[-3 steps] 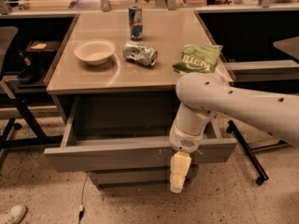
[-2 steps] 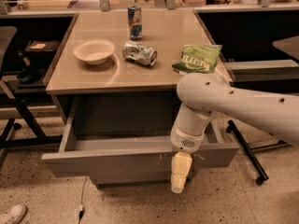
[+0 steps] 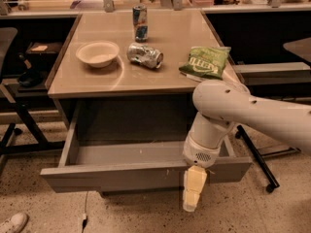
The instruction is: Open top drawer
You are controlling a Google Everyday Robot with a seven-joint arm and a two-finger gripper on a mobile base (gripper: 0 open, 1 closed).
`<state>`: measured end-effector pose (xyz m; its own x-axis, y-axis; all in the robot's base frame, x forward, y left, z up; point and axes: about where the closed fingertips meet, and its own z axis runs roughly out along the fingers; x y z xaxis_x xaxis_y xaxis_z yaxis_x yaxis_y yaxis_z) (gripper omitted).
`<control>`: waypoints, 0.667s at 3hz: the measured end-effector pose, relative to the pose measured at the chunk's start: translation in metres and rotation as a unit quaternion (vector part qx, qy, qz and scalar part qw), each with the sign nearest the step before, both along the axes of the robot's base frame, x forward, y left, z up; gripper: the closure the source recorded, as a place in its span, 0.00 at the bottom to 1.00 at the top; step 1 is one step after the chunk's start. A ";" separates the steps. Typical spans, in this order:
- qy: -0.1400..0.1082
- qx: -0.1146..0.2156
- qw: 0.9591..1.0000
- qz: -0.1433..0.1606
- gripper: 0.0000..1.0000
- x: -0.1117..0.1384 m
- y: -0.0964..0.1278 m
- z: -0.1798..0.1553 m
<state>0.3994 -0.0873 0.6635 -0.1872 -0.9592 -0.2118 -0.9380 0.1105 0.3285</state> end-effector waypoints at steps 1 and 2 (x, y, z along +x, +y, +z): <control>0.018 0.013 1.000 -0.020 0.00 -0.028 -0.006 0.006; 0.018 0.013 1.000 -0.020 0.00 -0.027 -0.005 0.006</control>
Offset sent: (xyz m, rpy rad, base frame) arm -0.1064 -0.0262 0.0304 0.1068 0.1137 -0.1507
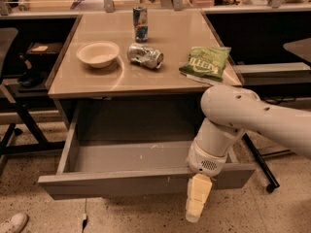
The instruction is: Open top drawer
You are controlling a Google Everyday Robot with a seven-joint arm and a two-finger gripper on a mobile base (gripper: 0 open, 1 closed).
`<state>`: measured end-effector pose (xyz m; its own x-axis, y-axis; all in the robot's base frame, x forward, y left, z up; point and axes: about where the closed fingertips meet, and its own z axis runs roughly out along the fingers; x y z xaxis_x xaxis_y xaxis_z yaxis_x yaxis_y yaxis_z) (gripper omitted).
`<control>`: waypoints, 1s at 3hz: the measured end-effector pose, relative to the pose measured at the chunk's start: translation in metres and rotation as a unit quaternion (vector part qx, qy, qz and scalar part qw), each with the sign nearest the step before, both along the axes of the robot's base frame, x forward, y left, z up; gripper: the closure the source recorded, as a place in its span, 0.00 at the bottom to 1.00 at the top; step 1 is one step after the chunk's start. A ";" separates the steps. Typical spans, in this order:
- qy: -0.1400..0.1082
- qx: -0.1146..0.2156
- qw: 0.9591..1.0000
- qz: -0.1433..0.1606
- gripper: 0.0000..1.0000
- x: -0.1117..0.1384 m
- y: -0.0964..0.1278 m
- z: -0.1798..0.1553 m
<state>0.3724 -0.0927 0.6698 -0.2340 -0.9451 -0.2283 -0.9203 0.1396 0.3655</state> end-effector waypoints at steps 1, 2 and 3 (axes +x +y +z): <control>0.012 0.013 1.000 -0.021 0.00 -0.031 -0.009 0.012; 0.017 0.017 0.999 -0.034 0.00 -0.046 -0.015 0.021; 0.018 0.017 0.999 -0.036 0.00 -0.046 -0.015 0.022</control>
Offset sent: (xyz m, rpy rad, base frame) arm -0.0957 -0.0386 0.0473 0.0621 0.0700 -0.1479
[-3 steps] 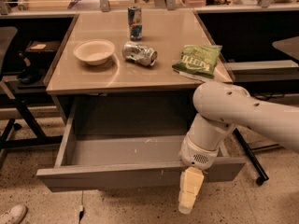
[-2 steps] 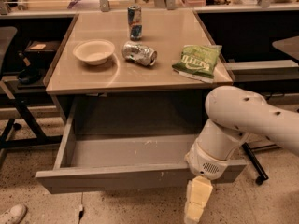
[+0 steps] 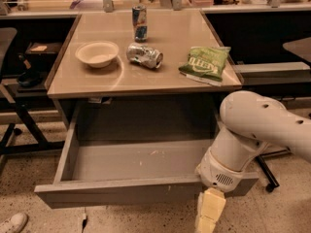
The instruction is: Open top drawer
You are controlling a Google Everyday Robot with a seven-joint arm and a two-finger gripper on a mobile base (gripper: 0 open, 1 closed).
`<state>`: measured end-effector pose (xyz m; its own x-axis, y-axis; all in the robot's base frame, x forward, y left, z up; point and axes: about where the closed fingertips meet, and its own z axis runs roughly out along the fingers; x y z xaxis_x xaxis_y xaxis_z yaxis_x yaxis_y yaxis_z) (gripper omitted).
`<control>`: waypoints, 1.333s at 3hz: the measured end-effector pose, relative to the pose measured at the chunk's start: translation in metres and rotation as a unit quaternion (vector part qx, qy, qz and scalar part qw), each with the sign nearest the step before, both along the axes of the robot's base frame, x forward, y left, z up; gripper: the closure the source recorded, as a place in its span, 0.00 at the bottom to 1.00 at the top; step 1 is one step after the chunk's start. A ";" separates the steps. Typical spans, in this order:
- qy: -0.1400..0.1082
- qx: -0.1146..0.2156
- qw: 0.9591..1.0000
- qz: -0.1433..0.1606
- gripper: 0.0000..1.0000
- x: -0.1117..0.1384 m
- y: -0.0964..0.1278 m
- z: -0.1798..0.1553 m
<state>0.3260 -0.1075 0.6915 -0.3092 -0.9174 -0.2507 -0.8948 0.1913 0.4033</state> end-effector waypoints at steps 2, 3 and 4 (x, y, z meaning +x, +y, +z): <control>-0.006 0.005 1.000 -0.016 0.00 -0.001 -0.004 0.008; -0.054 0.008 0.997 -0.047 0.00 0.023 -0.022 0.053; -0.114 -0.020 0.987 -0.111 0.00 0.025 -0.076 0.123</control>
Offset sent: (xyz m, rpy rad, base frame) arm 0.0126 -0.0020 0.0112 0.0298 -0.0348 -0.0416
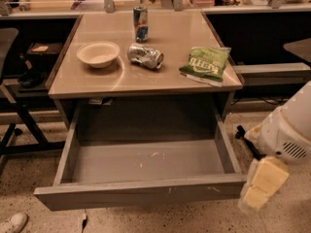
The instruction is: Open top drawer
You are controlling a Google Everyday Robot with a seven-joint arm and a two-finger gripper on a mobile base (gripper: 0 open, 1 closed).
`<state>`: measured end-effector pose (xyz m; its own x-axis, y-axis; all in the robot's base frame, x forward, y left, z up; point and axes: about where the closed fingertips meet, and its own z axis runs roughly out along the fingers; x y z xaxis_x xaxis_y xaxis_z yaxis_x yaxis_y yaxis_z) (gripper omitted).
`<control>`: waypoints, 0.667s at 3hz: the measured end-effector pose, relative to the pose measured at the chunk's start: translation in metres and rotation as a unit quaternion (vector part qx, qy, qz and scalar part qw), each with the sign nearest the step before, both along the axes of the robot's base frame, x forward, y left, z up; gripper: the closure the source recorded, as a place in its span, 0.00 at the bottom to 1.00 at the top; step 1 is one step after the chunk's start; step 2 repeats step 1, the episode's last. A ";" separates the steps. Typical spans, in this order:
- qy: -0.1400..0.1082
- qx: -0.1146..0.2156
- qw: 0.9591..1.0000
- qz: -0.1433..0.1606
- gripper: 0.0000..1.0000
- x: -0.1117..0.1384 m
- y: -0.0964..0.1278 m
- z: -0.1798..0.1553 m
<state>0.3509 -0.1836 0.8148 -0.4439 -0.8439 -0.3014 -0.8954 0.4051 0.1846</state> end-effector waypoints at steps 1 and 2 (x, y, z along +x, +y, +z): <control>-0.012 -0.001 1.000 -0.003 0.00 0.004 -0.002 0.011; -0.012 -0.001 1.000 -0.003 0.00 0.004 -0.002 0.011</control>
Offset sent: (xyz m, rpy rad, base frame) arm 0.0000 0.0000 0.0000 0.0000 0.0000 0.0000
